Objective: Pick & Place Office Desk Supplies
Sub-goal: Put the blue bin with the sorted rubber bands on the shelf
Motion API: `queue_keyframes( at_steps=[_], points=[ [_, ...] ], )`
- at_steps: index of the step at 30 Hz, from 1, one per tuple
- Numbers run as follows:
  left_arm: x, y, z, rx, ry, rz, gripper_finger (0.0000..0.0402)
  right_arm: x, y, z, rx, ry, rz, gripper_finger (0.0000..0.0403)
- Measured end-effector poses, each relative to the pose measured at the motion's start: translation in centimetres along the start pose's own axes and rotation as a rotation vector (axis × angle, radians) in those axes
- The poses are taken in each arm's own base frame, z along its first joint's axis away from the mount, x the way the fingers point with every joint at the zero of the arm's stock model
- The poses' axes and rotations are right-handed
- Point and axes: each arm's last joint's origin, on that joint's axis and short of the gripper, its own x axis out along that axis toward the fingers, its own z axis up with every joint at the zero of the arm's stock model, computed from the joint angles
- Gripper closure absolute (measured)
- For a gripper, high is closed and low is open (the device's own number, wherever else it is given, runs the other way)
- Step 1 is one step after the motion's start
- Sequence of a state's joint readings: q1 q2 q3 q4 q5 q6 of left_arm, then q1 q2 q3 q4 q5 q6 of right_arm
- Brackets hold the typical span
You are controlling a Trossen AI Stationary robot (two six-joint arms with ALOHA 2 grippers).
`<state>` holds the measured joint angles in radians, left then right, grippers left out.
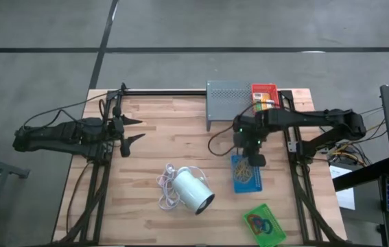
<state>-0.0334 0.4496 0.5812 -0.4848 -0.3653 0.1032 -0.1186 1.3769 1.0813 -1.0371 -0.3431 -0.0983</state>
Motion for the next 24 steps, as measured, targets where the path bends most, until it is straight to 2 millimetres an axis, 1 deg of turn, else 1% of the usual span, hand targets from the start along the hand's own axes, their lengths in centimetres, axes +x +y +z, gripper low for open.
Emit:
queue_keyframes(
  at_steps=[3,7,10,13,16,20,22,24],
  points=[
    [0.0,0.0,0.0,0.000,-0.001,0.000,0.0158,-2.1,-0.4,0.6,-0.002,-0.027,0.019,0.0390],
    [0.0,0.0,0.0,0.000,0.000,0.000,0.0158,-5.6,-1.0,1.4,0.027,-0.111,0.057,0.0390],
    [0.0,0.0,0.0,0.000,0.000,0.000,0.0158,-8.1,-1.4,1.8,0.024,-0.163,0.039,0.0390],
    [0.0,0.0,0.0,0.000,0.000,0.000,0.0158,-9.9,-1.9,1.7,-0.011,-0.173,0.019,0.0390],
    [0.0,0.0,0.0,0.000,0.000,0.000,0.0158,-10.7,-2.5,1.7,-0.023,-0.116,0.018,0.0390],
    [0.0,0.0,0.0,0.000,0.000,0.000,0.0158,-10.9,-3.5,1.9,-0.039,0.005,0.043,0.0390],
    [0.0,0.0,0.0,0.000,0.000,0.000,0.0158,-10.9,-4.2,2.2,-0.056,0.058,0.018,0.0390],
    [0.0,0.0,0.0,0.000,0.000,0.000,0.0158,-11.0,-4.9,2.9,-0.076,0.068,-0.036,0.0390]
  ],
)
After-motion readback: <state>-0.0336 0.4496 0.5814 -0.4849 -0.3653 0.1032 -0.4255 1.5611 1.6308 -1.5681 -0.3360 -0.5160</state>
